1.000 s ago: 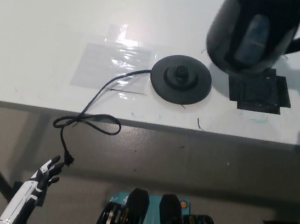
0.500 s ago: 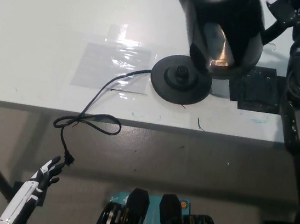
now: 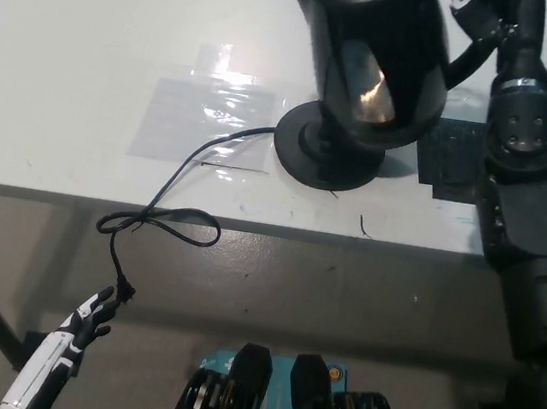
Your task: A kettle and its base are kept separately on the desk infront of the robot and the robot uses its right hand to lift the kettle by its handle and places it on its base to align it correctly.
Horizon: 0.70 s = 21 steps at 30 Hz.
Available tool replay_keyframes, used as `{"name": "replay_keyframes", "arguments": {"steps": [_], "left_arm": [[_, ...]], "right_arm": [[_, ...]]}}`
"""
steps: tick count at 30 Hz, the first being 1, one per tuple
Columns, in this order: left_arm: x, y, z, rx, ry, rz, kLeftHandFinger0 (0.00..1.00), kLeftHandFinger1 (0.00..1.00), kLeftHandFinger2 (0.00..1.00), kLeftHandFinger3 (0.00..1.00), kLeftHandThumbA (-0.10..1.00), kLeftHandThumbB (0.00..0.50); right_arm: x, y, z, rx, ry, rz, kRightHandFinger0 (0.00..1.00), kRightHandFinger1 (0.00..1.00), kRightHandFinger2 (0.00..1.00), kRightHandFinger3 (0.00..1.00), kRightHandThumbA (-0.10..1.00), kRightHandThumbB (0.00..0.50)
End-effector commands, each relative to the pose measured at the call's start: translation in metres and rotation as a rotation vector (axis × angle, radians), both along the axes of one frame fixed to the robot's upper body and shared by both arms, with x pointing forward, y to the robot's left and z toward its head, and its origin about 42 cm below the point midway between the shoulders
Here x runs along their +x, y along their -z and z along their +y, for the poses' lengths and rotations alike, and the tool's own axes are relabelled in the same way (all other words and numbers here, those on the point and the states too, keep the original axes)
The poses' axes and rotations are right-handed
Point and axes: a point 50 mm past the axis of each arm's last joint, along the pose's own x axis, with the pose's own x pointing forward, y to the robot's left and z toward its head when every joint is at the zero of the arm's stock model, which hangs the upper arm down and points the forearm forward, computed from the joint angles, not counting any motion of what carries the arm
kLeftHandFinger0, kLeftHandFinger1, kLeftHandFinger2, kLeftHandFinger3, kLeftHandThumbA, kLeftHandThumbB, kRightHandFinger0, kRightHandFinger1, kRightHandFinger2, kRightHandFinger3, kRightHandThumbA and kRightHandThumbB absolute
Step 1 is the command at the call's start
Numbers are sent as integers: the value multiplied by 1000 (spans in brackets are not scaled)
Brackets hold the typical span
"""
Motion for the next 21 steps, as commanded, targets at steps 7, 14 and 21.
{"name": "replay_keyframes", "arguments": {"steps": [7, 14, 21], "left_arm": [[2, -5, 3, 34, 36, -19, 1000, 1000, 1000, 1000, 1000, 369], [2, -5, 2, 34, 34, -15, 1000, 1000, 1000, 1000, 1000, 377], [2, -6, 3, 29, 38, -14, 1000, 1000, 1000, 1000, 1000, 386]], "right_arm": [[4, -72, 18, 208, -41, -218, 0, 207, 604, 685, -100, 111], [4, -68, 20, 231, -44, -215, 0, 231, 639, 681, -100, 107], [5, -63, 20, 217, -37, -207, 0, 127, 498, 618, -100, 103]]}}
